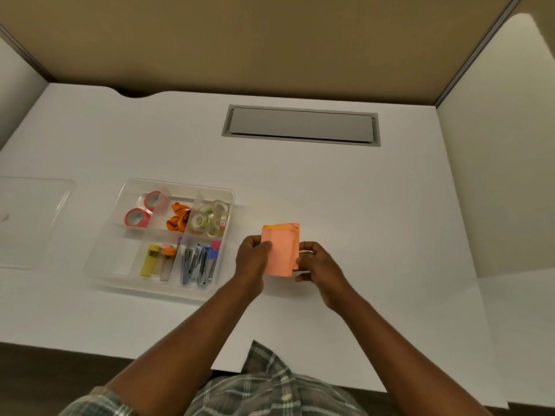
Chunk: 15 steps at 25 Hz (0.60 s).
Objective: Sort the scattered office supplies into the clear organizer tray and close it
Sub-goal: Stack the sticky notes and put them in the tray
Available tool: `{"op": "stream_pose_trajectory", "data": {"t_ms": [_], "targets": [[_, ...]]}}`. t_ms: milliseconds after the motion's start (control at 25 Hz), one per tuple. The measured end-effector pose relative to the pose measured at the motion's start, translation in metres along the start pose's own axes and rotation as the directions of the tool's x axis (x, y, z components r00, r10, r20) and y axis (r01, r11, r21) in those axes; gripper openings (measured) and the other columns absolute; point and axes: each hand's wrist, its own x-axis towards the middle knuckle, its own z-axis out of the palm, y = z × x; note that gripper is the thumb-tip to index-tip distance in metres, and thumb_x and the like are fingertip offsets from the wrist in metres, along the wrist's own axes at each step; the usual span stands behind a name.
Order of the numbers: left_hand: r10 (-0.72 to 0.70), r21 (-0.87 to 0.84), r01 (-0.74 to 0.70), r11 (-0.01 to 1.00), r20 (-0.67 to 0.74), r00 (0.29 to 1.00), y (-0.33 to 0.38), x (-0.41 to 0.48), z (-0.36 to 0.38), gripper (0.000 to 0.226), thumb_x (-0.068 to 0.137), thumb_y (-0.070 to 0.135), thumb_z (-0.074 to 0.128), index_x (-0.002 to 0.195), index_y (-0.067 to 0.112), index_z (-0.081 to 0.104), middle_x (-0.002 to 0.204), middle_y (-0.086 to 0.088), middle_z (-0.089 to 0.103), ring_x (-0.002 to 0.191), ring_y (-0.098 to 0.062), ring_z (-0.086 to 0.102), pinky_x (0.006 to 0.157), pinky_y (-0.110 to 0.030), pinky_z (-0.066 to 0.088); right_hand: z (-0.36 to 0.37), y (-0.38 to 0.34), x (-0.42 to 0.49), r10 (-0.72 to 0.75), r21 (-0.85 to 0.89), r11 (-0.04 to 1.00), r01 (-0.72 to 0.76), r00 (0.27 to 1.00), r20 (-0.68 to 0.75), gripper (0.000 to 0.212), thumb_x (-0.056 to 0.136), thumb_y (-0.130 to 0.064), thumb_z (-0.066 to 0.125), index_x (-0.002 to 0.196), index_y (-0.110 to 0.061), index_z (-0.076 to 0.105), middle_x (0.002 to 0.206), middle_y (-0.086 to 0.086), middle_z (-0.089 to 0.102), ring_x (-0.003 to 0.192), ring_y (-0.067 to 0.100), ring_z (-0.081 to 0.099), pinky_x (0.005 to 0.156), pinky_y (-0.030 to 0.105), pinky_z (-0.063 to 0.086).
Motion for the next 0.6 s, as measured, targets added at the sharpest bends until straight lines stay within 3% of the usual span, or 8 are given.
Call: {"op": "stream_pose_trajectory", "data": {"t_ms": [200,320,440,520,600], "targets": [[0.047,0.053,-0.050,0.997,0.053,0.997,-0.004,-0.009,-0.004,0.036,0.096,0.008,0.055,0.130,0.019,0.050,0.117,-0.006,0.058,0.099,-0.021,0.056,0.070,-0.030,0.046,0.005,0.009,-0.006,0.009,-0.120,0.993,-0.013,0.999,-0.034,0.021,0.098,-0.024,0.045,0.110,-0.024,0.062,0.104,0.002,0.072,0.096,0.021,0.068,0.084,0.042,0.054],[0.211,0.150,-0.224,0.963,0.099,0.973,-0.010,-0.015,-0.009,0.027,0.096,0.005,0.051,0.120,0.016,0.056,0.114,-0.004,0.063,0.097,-0.019,0.059,0.068,-0.023,0.048,0.008,0.017,-0.005,-0.212,-0.407,0.901,0.154,0.972,-0.101,0.015,0.095,-0.031,0.057,0.108,-0.026,0.062,0.102,-0.006,0.072,0.095,0.015,0.067,0.083,0.039,0.056],[0.426,0.208,-0.445,0.871,0.130,0.895,-0.015,-0.017,-0.018,0.017,0.098,0.008,0.050,0.109,0.018,0.058,0.103,-0.001,0.066,0.096,-0.017,0.062,0.075,-0.020,0.052,0.011,0.020,-0.006,-0.480,-0.580,0.749,0.321,0.866,-0.140,0.013,0.095,-0.020,0.060,0.108,-0.020,0.061,0.099,-0.013,0.069,0.090,0.006,0.065,0.077,0.025,0.054],[0.518,0.271,-0.539,0.797,0.152,0.842,-0.021,-0.014,-0.022,0.015,0.099,0.011,0.051,0.111,0.016,0.058,0.104,0.000,0.067,0.097,-0.013,0.063,0.083,-0.020,0.052,0.014,0.023,-0.007,-0.554,-0.607,0.705,0.367,0.819,-0.148,0.018,0.095,-0.015,0.059,0.112,-0.021,0.059,0.102,-0.014,0.068,0.091,0.004,0.064,0.078,0.021,0.052],[0.529,0.341,-0.558,0.756,0.183,0.829,-0.031,-0.010,-0.025,0.018,0.098,0.007,0.051,0.112,0.016,0.059,0.105,0.000,0.068,0.099,-0.012,0.063,0.083,-0.012,0.049,0.018,0.034,-0.005,-0.566,-0.656,0.668,0.351,0.812,-0.141,0.020,0.096,-0.014,0.057,0.115,-0.022,0.058,0.103,-0.008,0.071,0.090,0.011,0.066,0.076,0.027,0.054]]}}
